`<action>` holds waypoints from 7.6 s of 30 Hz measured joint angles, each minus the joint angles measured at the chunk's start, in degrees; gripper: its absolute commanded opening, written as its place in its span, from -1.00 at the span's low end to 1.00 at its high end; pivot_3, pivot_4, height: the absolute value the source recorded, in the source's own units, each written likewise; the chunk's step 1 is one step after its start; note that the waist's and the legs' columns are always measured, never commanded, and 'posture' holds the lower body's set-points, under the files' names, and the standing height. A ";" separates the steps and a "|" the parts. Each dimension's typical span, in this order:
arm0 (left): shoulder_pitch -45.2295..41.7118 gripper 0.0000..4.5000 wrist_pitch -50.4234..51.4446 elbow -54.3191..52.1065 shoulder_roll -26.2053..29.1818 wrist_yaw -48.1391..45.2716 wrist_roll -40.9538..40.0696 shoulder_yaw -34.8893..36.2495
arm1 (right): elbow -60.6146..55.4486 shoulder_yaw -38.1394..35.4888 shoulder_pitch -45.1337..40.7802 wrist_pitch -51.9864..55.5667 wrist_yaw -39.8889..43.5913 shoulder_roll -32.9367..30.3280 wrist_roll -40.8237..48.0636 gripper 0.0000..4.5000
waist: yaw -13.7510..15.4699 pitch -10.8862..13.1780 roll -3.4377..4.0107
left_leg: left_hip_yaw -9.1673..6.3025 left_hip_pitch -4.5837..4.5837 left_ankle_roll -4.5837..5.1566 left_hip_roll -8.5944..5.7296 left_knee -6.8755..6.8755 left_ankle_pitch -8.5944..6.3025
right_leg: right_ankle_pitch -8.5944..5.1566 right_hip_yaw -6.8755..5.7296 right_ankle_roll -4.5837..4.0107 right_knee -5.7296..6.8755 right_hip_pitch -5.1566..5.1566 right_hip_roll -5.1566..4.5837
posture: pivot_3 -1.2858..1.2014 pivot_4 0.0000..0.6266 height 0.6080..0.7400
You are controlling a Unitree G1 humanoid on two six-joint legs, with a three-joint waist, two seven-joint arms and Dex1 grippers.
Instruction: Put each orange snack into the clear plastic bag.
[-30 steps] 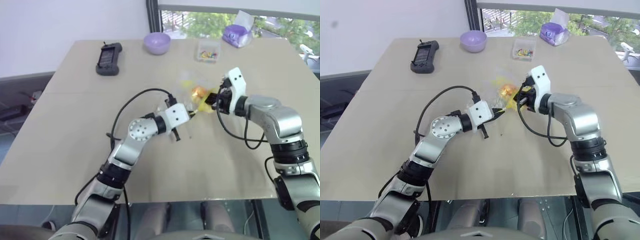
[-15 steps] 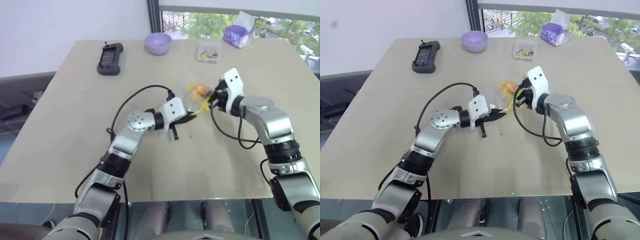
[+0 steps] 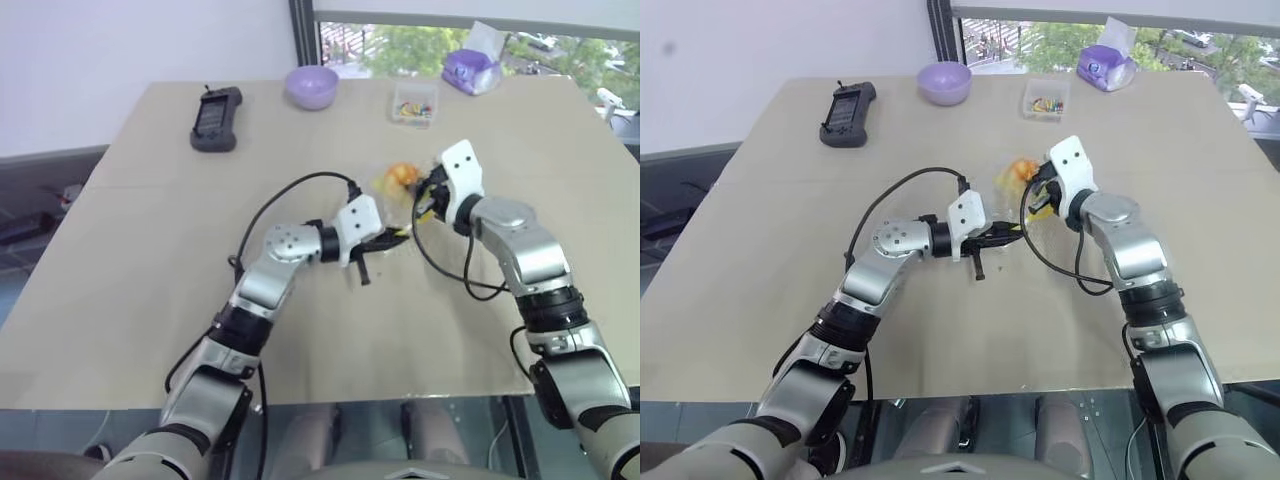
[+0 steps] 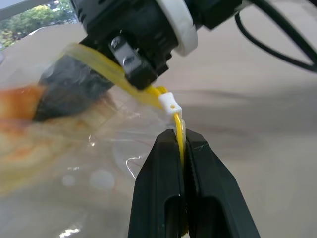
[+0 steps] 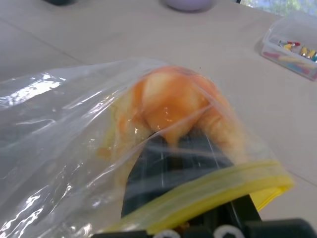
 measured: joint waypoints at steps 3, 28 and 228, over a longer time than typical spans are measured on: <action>0.00 -1.00 0.90 -0.31 -0.62 -0.11 -1.03 0.03 | -0.02 0.15 0.20 -0.34 0.95 0.17 -0.11 -0.35 | 0.08 0.00 0.00 | 0.00 0.00 0.00 0.01 0.00 0.00 | 0.00 0.01 0.00 0.00 0.00 0.00 | 0.03 -0.52 1.00; 0.41 -1.00 -1.85 1.75 0.63 3.95 -0.62 2.31 | -15.67 -10.06 10.80 17.16 24.81 -21.95 20.13 0.54 | 0.39 0.01 -0.02 | 0.05 0.01 0.03 0.02 0.02 -0.02 | 0.00 0.03 0.01 -0.02 0.05 -0.02 | 0.03 -0.52 1.00; 3.57 -0.02 18.90 -7.38 1.06 0.92 -14.66 2.69 | -35.14 12.66 5.42 10.89 23.44 -32.53 -3.06 -1.00 | 1.82 0.08 -0.05 | 0.04 0.01 0.02 0.09 0.05 -0.01 | -0.01 0.05 0.02 -0.08 0.08 -0.04 | 0.03 -0.52 1.00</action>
